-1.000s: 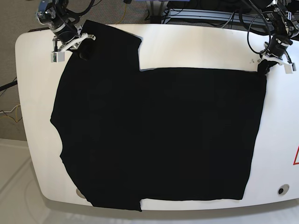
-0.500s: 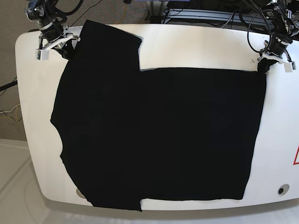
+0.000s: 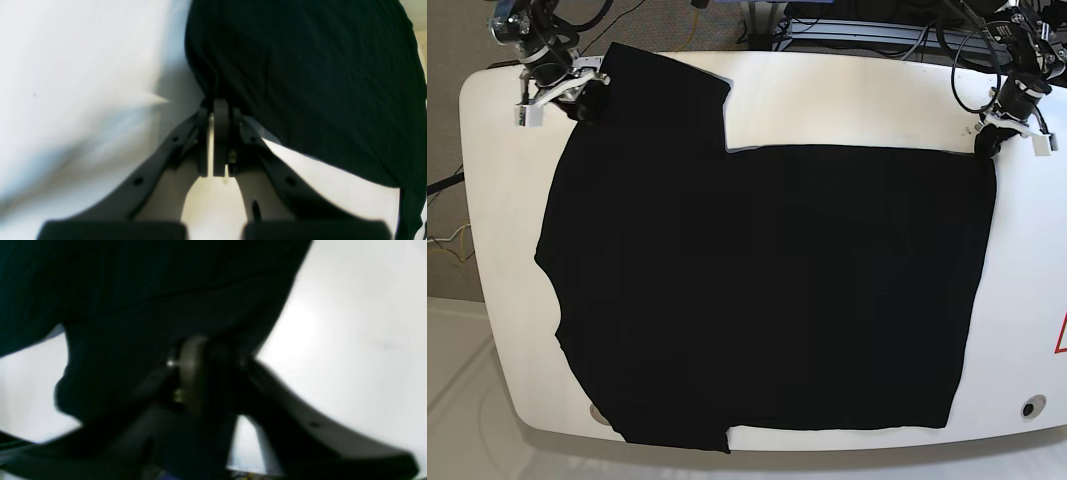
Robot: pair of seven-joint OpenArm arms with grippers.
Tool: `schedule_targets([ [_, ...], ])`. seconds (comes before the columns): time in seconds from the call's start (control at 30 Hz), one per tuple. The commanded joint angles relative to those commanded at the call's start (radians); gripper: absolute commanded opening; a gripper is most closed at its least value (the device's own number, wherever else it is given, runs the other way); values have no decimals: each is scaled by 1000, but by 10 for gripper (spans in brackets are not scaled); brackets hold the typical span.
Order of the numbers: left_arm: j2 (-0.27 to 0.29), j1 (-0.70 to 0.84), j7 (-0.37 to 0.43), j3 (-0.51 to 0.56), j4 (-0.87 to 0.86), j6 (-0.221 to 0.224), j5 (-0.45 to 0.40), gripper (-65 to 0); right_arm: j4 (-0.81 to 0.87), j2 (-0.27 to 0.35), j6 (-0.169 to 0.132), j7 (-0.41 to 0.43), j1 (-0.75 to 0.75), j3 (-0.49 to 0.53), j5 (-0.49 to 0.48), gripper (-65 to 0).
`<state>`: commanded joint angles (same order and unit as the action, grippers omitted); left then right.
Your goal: Fold the T-shirt properly
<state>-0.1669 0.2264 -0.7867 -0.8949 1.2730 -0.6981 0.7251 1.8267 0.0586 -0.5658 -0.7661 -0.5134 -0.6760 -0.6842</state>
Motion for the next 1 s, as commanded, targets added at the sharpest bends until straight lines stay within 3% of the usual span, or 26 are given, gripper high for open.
schedule_targets([
  [0.1, -2, -1, 5, -2, -5, 0, 2, -650, 3, -2, 9, -1, -3, 2, -1, -220],
  [0.17, -2, 1, 11, -1, -10, 0, 5, -650, 4, -1, 9, -5, -2, 2, -1, -211],
  [0.37, -4, -1, 32, -10, -16, 0, 9, -650, -2, 4, 20, -27, -2, -6, 3, -224],
  [0.7, -6, 6, 12, -12, -14, 0, 11, -650, -16, 8, 7, -9, -6, 2, 15, -225],
  [0.83, -9, 10, -1, -9, -5, 0, 17, -595, -22, 7, 5, 12, -8, -1, 29, -222],
  [1.0, -11, 8, 10, -7, -6, 0, 36, -605, -16, 6, 5, 7, -9, -29, 41, -225],
])
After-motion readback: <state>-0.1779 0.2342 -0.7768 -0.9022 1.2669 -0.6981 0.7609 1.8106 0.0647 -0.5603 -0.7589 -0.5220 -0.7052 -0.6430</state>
